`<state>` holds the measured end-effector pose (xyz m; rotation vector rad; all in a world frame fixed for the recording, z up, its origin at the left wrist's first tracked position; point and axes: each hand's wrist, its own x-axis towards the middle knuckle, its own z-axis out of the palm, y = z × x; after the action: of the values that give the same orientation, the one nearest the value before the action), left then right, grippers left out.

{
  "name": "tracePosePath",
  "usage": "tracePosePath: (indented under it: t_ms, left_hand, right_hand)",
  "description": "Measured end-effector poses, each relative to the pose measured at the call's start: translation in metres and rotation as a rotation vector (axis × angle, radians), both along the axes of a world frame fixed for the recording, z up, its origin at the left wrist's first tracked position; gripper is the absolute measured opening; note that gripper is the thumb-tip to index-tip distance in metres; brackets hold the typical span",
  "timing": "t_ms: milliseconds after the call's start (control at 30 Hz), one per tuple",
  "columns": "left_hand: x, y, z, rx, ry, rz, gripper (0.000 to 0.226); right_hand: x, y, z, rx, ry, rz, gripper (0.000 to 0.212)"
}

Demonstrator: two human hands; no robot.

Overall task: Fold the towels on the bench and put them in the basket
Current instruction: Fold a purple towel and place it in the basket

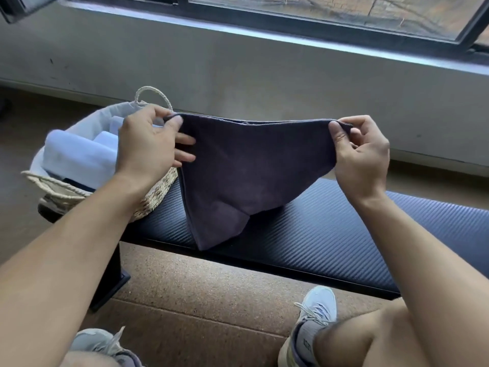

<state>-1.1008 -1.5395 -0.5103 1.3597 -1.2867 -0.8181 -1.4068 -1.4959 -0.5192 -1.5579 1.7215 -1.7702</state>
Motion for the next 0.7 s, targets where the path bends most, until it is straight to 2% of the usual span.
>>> tracePosePath:
  t_ms: [100,167,233,300,367,433,500,567,633,700]
  left_hand:
    - [0.0,0.006,0.009,-0.18,-0.004,0.015,0.017]
    - [0.003,0.011,0.018,-0.386,-0.034,0.03,0.023]
    - [0.006,0.015,0.024,-0.463,-0.003,-0.029,0.024]
    - [0.01,0.014,0.029,-0.368,0.196,-0.213,0.026]
    - [0.014,0.012,0.035,-0.147,0.477,-0.442,0.022]
    - [0.019,0.009,0.035,0.091,0.569,-0.575,0.047]
    - [0.02,0.006,0.031,0.209,0.508,-0.581,0.051]
    - [0.013,0.005,0.02,0.196,0.369,-0.444,0.034]
    - [0.006,0.004,0.005,0.105,0.077,-0.254,0.026]
    - [0.002,0.001,-0.011,0.058,-0.253,-0.172,0.021]
  right_hand:
    - [-0.002,0.007,0.017,-0.002,-0.142,0.159,0.012]
    - [-0.004,0.014,0.03,0.111,-0.366,0.401,0.013]
    - [-0.009,0.023,0.041,0.278,-0.52,0.62,0.012]
    - [-0.015,0.032,0.048,0.389,-0.563,0.745,0.011]
    - [-0.019,0.041,0.054,0.396,-0.606,0.792,0.018]
    - [-0.019,0.051,0.059,0.4,-0.685,0.79,0.015]
    - [-0.02,0.053,0.061,0.436,-0.722,0.78,0.016]
    - [-0.024,0.043,0.055,0.507,-0.636,0.754,0.013]
    - [-0.032,0.024,0.037,0.593,-0.527,0.608,0.011]
    - [-0.04,0.008,0.012,0.698,-0.345,0.384,0.013]
